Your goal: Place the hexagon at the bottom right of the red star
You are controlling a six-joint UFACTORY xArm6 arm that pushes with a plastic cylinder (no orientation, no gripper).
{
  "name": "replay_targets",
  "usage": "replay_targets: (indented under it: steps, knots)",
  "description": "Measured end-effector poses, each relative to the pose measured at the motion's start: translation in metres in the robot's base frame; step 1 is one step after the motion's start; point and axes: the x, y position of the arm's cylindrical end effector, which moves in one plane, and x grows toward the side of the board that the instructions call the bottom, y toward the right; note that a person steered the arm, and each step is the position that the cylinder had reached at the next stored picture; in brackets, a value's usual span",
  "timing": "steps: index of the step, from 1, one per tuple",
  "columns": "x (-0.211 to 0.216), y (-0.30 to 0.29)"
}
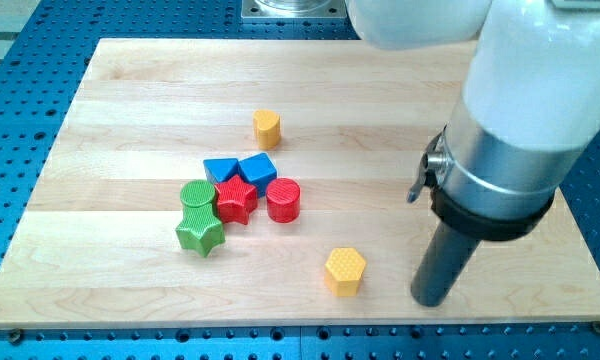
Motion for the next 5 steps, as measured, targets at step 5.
replay_targets:
  steps: [5]
  knots:
    - [-0.013,-0.077]
